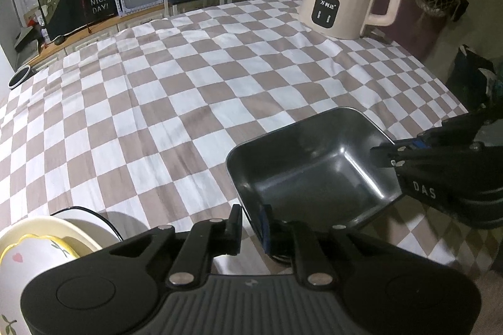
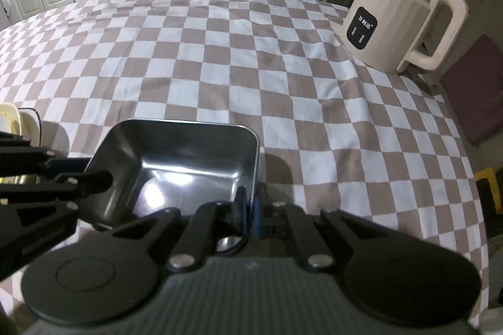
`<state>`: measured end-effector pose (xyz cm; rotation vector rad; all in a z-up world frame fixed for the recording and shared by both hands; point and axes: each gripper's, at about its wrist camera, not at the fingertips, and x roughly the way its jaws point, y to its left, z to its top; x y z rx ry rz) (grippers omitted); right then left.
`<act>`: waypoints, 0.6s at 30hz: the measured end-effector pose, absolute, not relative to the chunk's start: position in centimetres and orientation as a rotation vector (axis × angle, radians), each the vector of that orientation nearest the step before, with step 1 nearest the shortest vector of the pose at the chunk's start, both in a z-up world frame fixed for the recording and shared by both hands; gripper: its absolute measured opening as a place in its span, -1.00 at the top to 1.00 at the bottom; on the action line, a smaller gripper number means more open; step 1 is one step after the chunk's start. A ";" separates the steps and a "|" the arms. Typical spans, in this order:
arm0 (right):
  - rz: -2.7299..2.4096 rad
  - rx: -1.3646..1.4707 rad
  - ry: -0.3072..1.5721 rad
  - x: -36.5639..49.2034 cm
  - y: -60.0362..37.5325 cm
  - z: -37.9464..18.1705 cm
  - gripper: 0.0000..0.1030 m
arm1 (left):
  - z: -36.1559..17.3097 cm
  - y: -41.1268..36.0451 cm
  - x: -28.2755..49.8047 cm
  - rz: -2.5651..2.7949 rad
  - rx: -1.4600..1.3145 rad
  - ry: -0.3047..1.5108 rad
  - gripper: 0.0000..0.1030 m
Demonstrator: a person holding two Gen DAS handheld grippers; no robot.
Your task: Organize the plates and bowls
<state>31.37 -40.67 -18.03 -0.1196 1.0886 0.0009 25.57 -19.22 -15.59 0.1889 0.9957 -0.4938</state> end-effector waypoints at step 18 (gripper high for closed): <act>0.048 -0.003 1.181 33.2 -43.1 -20.4 0.77 | -16.2 -18.9 26.3 -0.510 0.187 1.044 0.55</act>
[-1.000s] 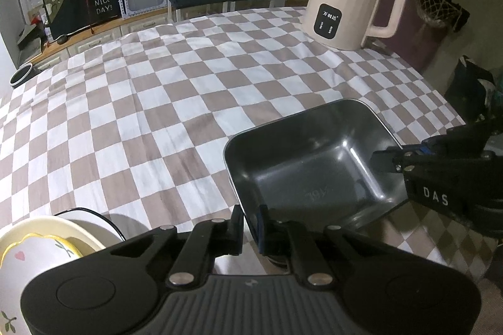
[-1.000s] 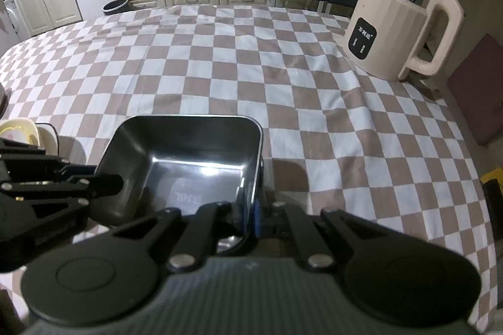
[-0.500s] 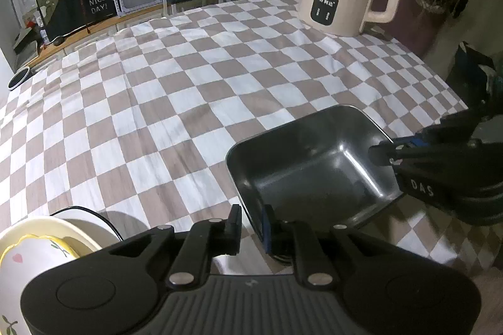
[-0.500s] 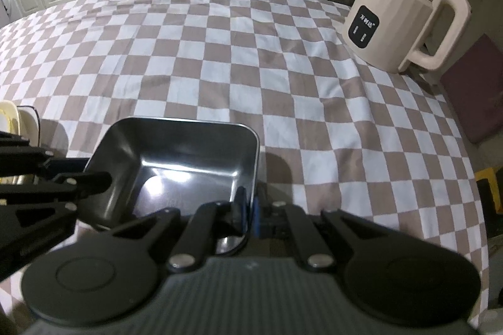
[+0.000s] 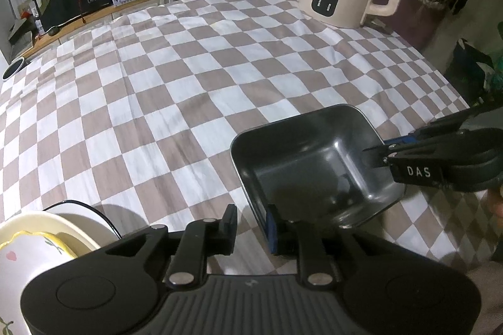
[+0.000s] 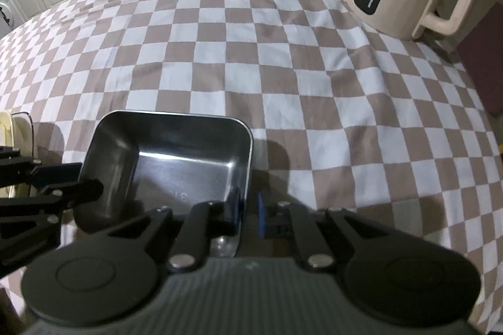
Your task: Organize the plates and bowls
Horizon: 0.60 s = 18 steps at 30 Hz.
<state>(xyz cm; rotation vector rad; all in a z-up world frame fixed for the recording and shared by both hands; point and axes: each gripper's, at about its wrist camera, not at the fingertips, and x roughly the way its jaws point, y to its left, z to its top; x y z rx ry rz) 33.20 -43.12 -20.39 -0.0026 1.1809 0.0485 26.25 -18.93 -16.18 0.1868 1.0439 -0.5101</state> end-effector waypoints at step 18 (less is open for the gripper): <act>0.047 0.035 1.150 34.2 -43.5 -20.7 0.82 | -16.3 -18.9 27.4 -0.506 0.139 1.058 0.51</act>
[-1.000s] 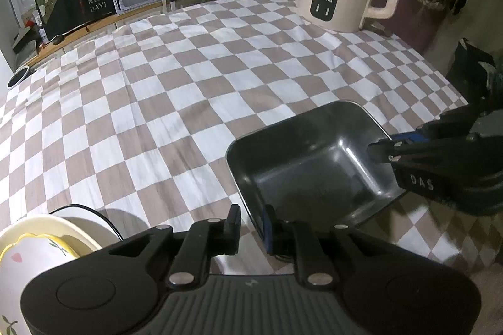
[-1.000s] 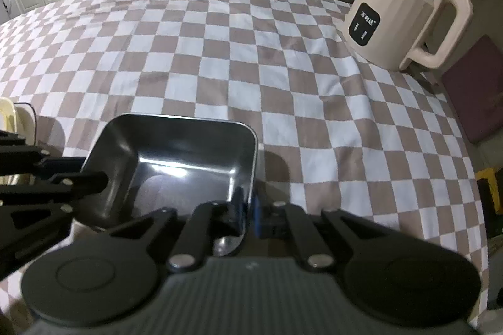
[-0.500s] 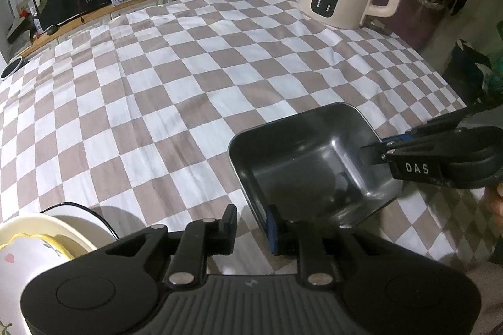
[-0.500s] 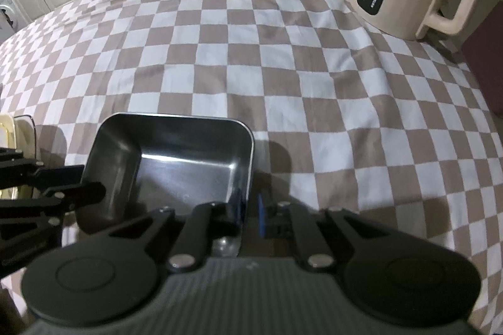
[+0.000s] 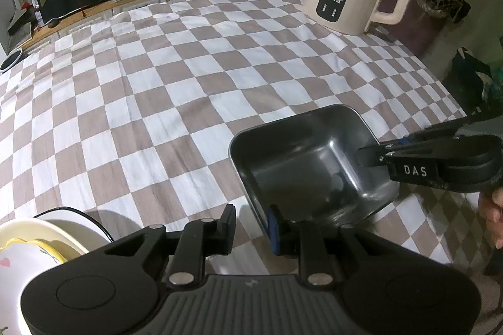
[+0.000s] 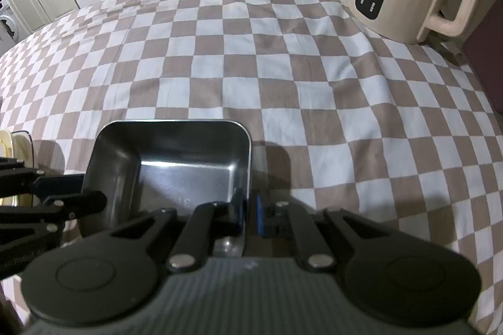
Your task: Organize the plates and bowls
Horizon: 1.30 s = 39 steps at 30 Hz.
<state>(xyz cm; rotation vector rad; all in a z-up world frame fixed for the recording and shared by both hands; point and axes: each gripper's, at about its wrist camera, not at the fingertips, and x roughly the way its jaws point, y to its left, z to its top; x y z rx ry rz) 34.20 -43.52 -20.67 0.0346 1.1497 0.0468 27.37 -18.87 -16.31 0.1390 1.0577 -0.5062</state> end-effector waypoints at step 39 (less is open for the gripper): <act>-0.039 -0.010 0.881 29.9 -42.2 -15.0 -0.91 | -10.5 -12.3 25.3 -0.400 -0.054 0.887 -1.00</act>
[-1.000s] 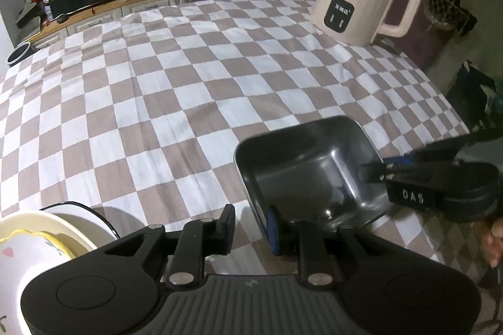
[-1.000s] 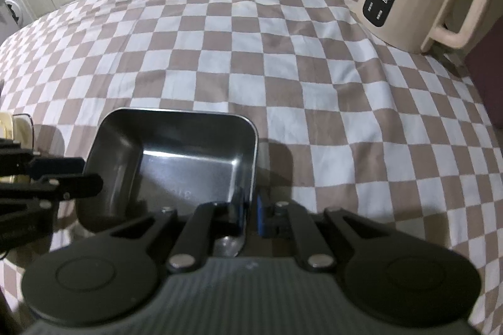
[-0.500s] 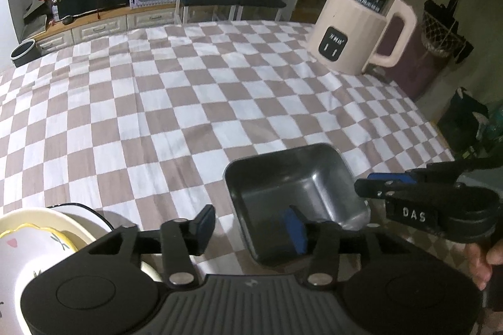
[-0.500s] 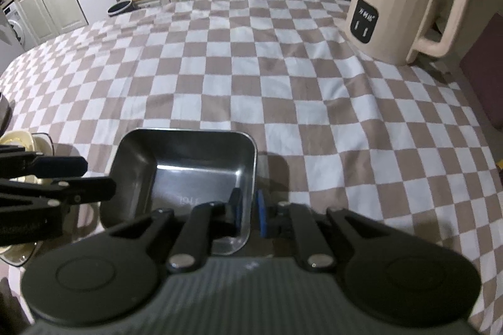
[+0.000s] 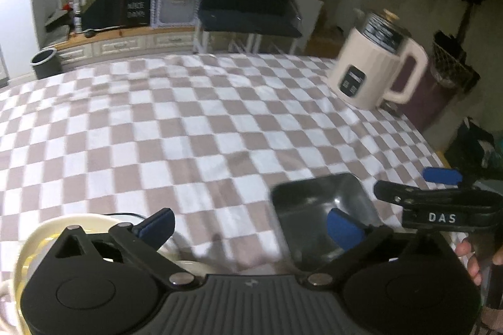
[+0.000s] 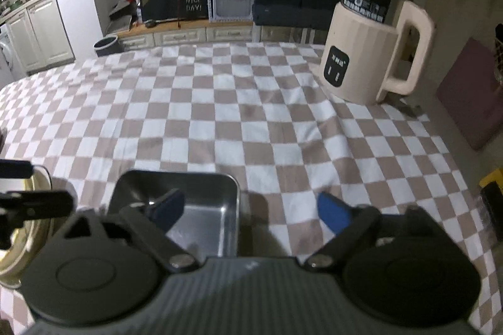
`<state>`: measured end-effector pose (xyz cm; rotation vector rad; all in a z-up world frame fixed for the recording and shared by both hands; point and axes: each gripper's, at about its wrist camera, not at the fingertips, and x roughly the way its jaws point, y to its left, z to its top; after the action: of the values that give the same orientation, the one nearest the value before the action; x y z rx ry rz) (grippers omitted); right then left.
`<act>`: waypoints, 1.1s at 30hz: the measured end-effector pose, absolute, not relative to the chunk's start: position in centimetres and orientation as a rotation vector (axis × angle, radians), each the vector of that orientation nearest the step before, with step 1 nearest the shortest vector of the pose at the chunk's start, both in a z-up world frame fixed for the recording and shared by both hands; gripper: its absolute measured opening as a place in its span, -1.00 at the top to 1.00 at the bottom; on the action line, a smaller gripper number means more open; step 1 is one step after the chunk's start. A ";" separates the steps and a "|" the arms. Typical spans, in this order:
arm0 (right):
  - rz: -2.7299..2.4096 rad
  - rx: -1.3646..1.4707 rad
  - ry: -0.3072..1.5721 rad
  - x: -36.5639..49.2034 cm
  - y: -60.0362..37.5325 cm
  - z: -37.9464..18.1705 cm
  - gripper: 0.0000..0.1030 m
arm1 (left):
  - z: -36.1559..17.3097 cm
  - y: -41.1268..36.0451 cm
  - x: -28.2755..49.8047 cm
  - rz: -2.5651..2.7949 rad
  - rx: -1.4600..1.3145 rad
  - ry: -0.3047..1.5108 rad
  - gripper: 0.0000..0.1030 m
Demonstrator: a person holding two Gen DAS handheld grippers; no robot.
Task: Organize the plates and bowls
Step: 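Open both tools to release the stacked steel trays, then move both tools to the small oval steel bowl on the table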
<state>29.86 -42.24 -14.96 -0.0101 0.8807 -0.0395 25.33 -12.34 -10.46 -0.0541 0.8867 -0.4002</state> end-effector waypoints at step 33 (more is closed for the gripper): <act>0.463 -0.182 0.708 37.0 -12.0 -12.6 -0.99 | -12.4 20.8 22.2 0.361 -0.643 0.793 -0.69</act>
<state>36.97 -12.04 -12.65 -0.1821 0.7079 0.4625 22.25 20.76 -12.41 -0.6431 0.7934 0.3605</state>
